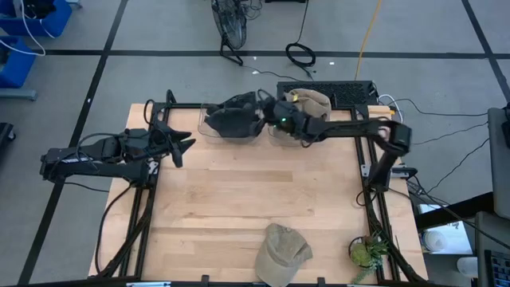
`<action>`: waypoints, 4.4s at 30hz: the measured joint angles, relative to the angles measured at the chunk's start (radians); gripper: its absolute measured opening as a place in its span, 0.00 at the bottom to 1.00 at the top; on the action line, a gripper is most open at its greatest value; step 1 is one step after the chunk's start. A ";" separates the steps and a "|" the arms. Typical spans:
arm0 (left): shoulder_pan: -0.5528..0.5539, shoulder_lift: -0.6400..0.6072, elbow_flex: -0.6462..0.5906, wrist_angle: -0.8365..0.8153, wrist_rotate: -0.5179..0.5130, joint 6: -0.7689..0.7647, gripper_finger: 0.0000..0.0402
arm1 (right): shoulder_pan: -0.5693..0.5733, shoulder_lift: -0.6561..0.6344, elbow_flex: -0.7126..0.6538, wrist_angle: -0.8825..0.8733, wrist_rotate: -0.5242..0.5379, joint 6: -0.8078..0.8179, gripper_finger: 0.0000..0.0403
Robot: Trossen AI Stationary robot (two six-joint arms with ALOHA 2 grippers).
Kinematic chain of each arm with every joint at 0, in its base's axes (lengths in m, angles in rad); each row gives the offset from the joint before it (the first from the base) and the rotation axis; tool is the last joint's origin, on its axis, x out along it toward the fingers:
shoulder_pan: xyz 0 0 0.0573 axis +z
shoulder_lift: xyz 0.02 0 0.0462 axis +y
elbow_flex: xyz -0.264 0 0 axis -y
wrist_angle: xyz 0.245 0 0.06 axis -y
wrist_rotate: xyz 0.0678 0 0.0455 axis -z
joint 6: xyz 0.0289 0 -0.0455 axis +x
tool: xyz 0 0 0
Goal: Pick & Place hat
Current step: Put the black cap into the left transparent bin, then put the brown cap into the right transparent bin
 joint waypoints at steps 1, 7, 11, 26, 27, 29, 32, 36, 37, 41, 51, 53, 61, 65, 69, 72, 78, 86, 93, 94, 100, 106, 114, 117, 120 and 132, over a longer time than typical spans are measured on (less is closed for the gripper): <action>0.000 0.000 0.000 0.007 0.006 0.001 0.41 | 0.004 -0.034 0.000 -0.027 0.001 0.000 0.60; -0.017 0.055 0.005 0.019 0.119 0.003 0.41 | 0.061 -0.236 0.002 -0.327 0.000 0.112 0.58; -0.062 0.142 0.006 0.025 0.167 0.000 0.41 | 0.136 -0.332 0.002 -0.588 0.002 0.292 0.53; -0.334 0.692 0.261 0.039 0.137 -0.117 0.41 | 0.463 -0.405 -0.064 -1.317 0.002 0.764 0.14; -0.342 0.730 0.293 0.034 0.135 -0.127 0.41 | 0.483 -0.421 -0.090 -1.310 0.003 0.778 0.12; -0.353 0.800 0.356 0.033 0.135 -0.156 0.41 | 0.528 -0.468 -0.157 -1.288 0.001 0.827 0.07; -0.364 0.886 0.451 0.032 0.136 -0.225 0.41 | 0.600 -0.542 -0.272 -1.234 -0.009 0.914 0.01; -0.363 0.977 0.558 0.031 0.183 -0.214 0.41 | 0.698 -0.657 -0.433 -1.066 -0.028 1.008 0.02; -0.363 0.997 0.582 0.033 0.183 -0.214 0.41 | 0.720 -0.683 -0.478 -1.016 -0.025 1.023 0.02; -0.363 1.077 0.663 0.058 0.179 -0.285 0.41 | 0.780 -0.776 -0.643 -0.768 -0.027 1.079 0.02; -0.360 1.279 0.765 0.208 0.352 -0.382 0.47 | 0.846 -0.885 -0.779 -0.540 -0.022 1.049 0.00; -0.359 1.312 0.772 0.201 0.377 -0.426 0.50 | 0.846 -0.886 -0.779 -0.536 -0.021 1.035 0.00; -0.363 1.424 0.779 0.209 0.449 -0.644 0.53 | 0.845 -0.885 -0.779 -0.541 -0.020 1.004 0.00; -0.365 1.465 0.779 0.217 0.519 -0.722 0.53 | 0.845 -0.885 -0.779 -0.541 -0.018 0.999 0.00; -0.375 1.496 0.779 0.217 0.527 -0.747 0.53 | 0.845 -0.885 -0.779 -0.540 -0.018 0.999 0.00; -0.384 1.502 0.779 0.215 0.526 -0.754 0.53 | 0.845 -0.885 -0.779 -0.540 -0.018 1.000 0.00; -0.403 1.513 0.778 0.220 0.491 -0.736 0.53 | 0.845 -0.885 -0.779 -0.534 0.012 1.000 0.00; -0.422 1.574 0.778 0.361 0.472 -0.741 0.53 | 0.845 -0.885 -0.779 -0.534 0.012 0.998 0.00; -0.422 1.614 0.777 0.347 0.430 -0.749 0.53 | 0.845 -0.885 -0.779 -0.518 0.012 0.998 0.00; -0.422 1.615 0.777 0.345 0.426 -0.749 0.53 | 0.845 -0.885 -0.779 -0.516 0.012 0.998 0.00; -0.421 1.633 0.777 0.393 0.417 -0.729 0.40 | 0.845 -0.885 -0.779 -0.511 0.012 0.986 0.00; -0.412 1.631 0.777 0.545 0.424 -0.623 0.04 | 0.845 -0.885 -0.779 -0.513 0.035 0.978 0.00; -0.369 1.523 0.777 0.468 0.438 -0.538 0.02 | 0.845 -0.885 -0.779 -0.512 0.032 0.984 0.02; -0.361 1.422 0.779 0.329 0.365 -0.483 0.01 | 0.845 -0.885 -0.779 -0.507 0.032 0.986 0.05; -0.361 1.326 0.777 0.220 0.271 -0.434 0.02 | 0.845 -0.885 -0.779 -0.494 0.037 0.984 0.10; -0.340 1.061 0.779 0.084 0.002 -0.276 0.01 | 0.841 -0.823 -0.780 -0.255 0.273 0.801 0.38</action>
